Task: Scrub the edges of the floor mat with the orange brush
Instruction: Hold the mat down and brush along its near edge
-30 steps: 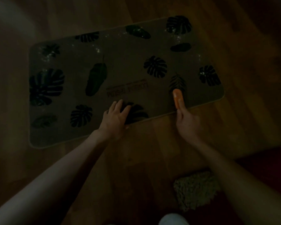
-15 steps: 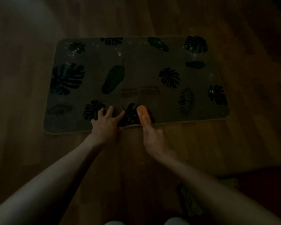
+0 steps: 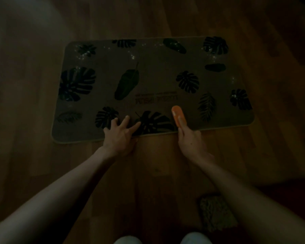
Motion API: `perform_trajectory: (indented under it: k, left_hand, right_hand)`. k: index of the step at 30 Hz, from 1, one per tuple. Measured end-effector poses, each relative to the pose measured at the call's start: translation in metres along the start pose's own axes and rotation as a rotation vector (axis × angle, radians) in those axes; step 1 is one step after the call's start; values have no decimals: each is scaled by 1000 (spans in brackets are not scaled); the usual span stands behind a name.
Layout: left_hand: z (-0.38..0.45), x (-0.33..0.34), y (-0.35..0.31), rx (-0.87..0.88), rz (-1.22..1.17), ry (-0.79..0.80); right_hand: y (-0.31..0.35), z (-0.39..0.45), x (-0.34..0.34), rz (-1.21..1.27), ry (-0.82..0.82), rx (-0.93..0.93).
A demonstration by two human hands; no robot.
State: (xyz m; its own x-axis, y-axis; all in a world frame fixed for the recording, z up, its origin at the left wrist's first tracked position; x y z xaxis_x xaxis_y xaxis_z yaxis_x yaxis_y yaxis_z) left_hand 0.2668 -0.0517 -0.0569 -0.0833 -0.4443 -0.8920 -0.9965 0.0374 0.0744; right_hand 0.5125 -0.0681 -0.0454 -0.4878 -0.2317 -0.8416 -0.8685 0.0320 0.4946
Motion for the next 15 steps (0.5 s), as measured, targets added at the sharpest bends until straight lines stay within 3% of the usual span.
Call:
perform_trajectory:
  k: [5,15]
  left_hand:
    - [2,-6,15,10,-132,-51]
    - [4,-2,17,28,49,7]
  right_hand:
    - [42,-12,28,75,95,-136]
    - [64,6,51,93,135,-197]
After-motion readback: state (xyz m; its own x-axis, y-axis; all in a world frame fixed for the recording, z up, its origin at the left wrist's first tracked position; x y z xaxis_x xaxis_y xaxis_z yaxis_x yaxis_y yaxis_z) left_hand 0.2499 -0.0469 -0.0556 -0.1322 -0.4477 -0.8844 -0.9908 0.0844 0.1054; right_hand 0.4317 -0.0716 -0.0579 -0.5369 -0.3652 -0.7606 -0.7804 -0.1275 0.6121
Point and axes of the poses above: each hand's wrist, its own z-axis towards the middle knuckle, its own x-axis out of the palm, y = z × x, the point moved 7 cm from there along z, towards the middle knuckle, and after that the axes turned 12 degrees about -x, right-handed, at the moved point
